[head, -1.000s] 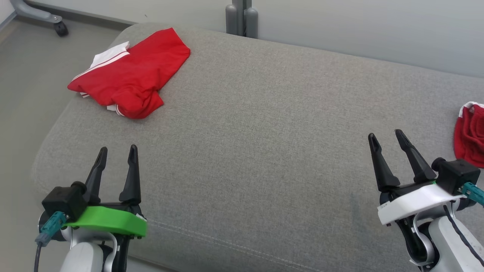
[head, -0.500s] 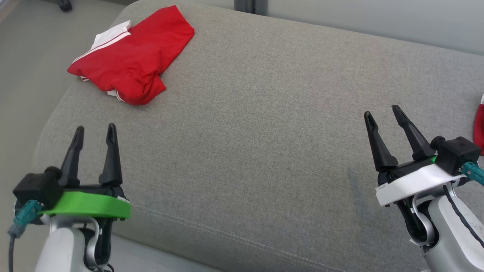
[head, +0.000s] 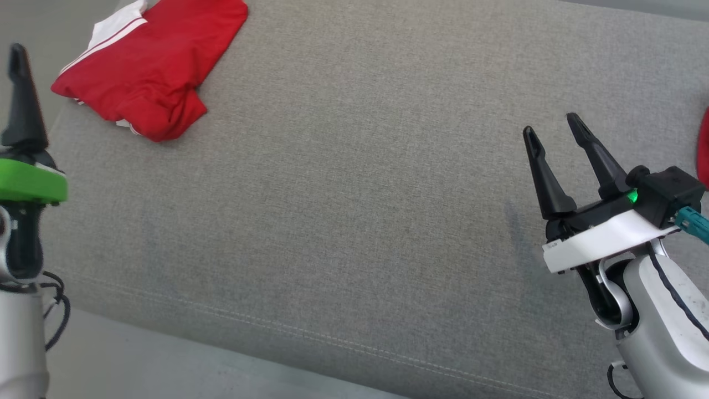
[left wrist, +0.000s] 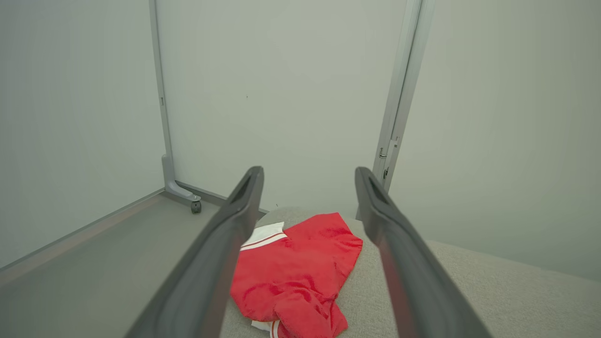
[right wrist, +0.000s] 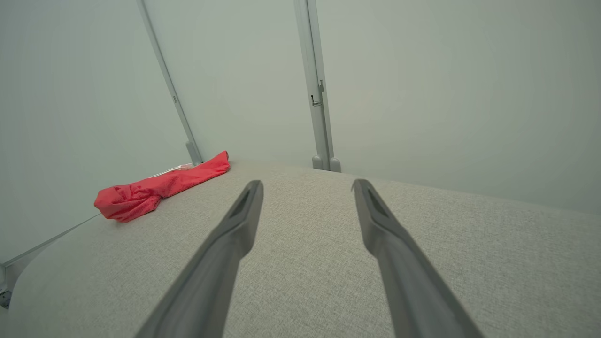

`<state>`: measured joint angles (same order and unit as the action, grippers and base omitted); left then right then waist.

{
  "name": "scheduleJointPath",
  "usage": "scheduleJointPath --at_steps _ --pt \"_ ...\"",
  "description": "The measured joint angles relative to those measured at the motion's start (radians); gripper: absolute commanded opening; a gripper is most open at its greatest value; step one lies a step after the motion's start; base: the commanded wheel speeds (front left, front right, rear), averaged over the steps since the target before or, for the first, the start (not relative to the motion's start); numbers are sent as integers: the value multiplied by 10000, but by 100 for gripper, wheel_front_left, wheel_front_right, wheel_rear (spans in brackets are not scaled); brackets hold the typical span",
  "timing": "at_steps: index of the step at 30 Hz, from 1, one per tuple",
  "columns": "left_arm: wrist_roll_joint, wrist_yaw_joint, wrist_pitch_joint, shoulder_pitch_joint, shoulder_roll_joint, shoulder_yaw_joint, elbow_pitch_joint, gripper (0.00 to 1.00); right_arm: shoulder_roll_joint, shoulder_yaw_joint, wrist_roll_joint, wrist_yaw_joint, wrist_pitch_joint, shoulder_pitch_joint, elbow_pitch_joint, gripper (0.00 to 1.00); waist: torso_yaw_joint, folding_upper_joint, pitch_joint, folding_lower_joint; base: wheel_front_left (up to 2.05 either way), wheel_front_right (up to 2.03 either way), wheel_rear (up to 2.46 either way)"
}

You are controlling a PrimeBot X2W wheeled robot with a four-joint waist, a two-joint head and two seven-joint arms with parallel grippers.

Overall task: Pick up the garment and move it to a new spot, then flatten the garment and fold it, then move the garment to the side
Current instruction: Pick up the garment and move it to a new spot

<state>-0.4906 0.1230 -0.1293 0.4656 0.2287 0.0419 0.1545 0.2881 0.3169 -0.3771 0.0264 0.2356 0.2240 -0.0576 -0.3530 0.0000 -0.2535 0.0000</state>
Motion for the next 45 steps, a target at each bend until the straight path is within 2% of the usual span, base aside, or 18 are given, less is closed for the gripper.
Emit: scheduleJointPath --at_steps 9,15,25,34,40,43,45 --pt "-1281 -13 1452 1760 876 1331 2021 100 10 128 265 0 -38 668 389 100 948 0 -744 0 0 0 0" --pt "-1417 -15 2546 2319 1486 1381 3204 100 12 215 343 81 -88 950 523 100 1640 0 -1208 0 0 0 0" --pt "-1294 -454 3678 2663 2228 1459 4823 100 -35 320 441 86 -88 1308 690 100 2798 0 -1957 0 0 0 0" --pt "-1202 -815 4339 3101 2224 1246 5871 100 13 201 543 81 -84 1388 692 100 3486 0 -2560 1 0 0 0" --pt "-1041 -1164 4934 3238 2184 1022 6592 100 50 186 616 73 -75 1390 627 100 3585 0 -2684 1 0 0 0" --pt "-945 -1197 5177 3306 2196 805 6805 100 56 190 616 73 -75 1391 568 100 3553 0 -2585 1 0 0 0" --pt "-941 -1246 5260 3345 2197 790 6899 35 50 215 616 75 -73 1392 550 100 3535 0 -2515 0 0 0 0"
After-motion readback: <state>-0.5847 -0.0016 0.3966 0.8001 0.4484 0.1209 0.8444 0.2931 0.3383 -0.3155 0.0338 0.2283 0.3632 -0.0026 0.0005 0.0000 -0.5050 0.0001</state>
